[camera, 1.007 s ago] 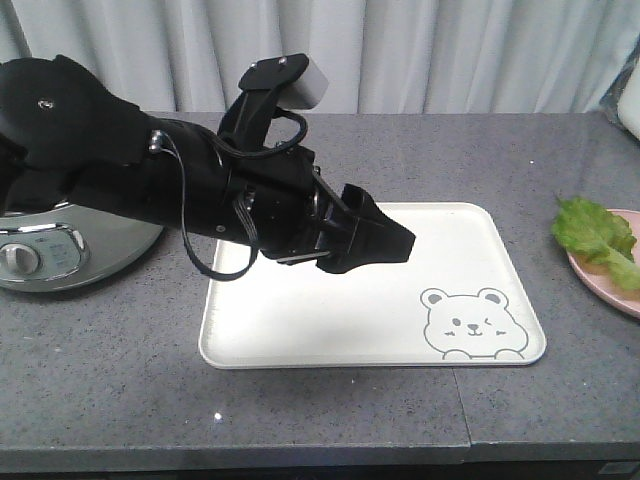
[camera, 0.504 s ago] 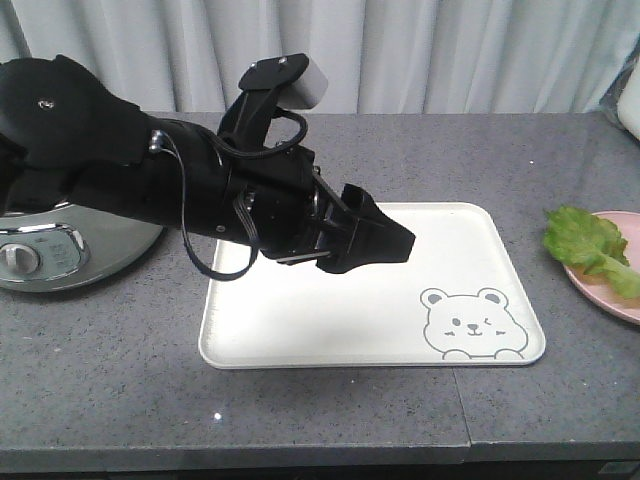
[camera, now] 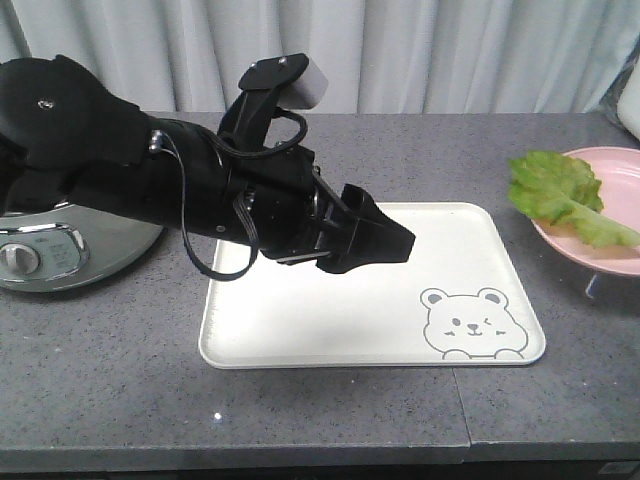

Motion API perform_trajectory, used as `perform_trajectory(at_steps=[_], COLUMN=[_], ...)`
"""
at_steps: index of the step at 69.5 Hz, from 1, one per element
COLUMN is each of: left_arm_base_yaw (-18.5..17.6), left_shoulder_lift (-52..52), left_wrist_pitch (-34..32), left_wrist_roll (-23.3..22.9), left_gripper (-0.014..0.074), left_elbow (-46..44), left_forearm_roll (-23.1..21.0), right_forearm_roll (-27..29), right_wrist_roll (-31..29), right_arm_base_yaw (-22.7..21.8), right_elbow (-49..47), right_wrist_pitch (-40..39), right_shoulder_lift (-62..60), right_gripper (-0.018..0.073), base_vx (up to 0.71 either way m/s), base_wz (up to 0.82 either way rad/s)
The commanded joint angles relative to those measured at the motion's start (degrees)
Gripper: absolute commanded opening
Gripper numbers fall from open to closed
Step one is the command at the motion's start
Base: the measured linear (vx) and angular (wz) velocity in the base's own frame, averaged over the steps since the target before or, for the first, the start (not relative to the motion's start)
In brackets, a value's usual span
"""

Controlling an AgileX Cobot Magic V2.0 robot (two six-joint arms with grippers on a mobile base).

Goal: Transfer vegetables to tray and serve
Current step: 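Grasp the pink plate rim with the right gripper and set it on the tray, then open the right gripper and withdraw it from the plate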

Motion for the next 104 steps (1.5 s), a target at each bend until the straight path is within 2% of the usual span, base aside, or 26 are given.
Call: perform_trajectory(at_steps=[1, 7, 14, 37, 51, 65, 104], left_arm_base_yaw=[-0.3, -0.3, -0.3, -0.3, -0.3, -0.3, -0.3], left_shoulder_lift=[-2.2, -2.2, -2.2, -2.2, -2.2, -2.2, -2.2], left_wrist_pitch=[-1.4, -1.4, -1.4, -1.4, -1.4, -1.4, -1.4], left_wrist_roll=[0.0, 0.0, 0.0, 0.0, 0.0, 0.0, 0.0], left_gripper=[0.0417, 0.0417, 0.0417, 0.0417, 0.0417, 0.0417, 0.0417], left_elbow=[-1.3, -1.3, -1.3, -1.3, -1.3, -1.3, -1.3], left_forearm_roll=[-3.0, -3.0, -3.0, -3.0, -3.0, -3.0, -3.0], right_forearm_roll=[6.9, 7.3, 7.1, 7.1, 7.1, 7.1, 7.1], right_wrist_roll=[-1.7, -1.7, -1.7, -0.6, -0.6, -0.6, -0.3], right_arm_base_yaw=[0.6, 3.1, 8.0, 26.7, 33.8, 36.4, 36.4], right_elbow=[-1.7, -1.7, -1.7, -1.7, -1.7, -1.7, -1.7], right_wrist_pitch=[0.0, 0.4, 0.3, -1.7, -3.1, -4.1, -4.9], right_shoulder_lift=[-4.1, -4.3, -4.3, -2.8, -0.4, 2.4, 8.6], right_gripper=[-0.0004, -0.0004, -0.0004, -0.0004, -0.0004, -0.0004, 0.0012], base_vx=[0.00, 0.00, 0.00, 0.00, 0.00, 0.00, 0.00], base_wz=[0.00, 0.00, 0.00, 0.00, 0.00, 0.00, 0.00])
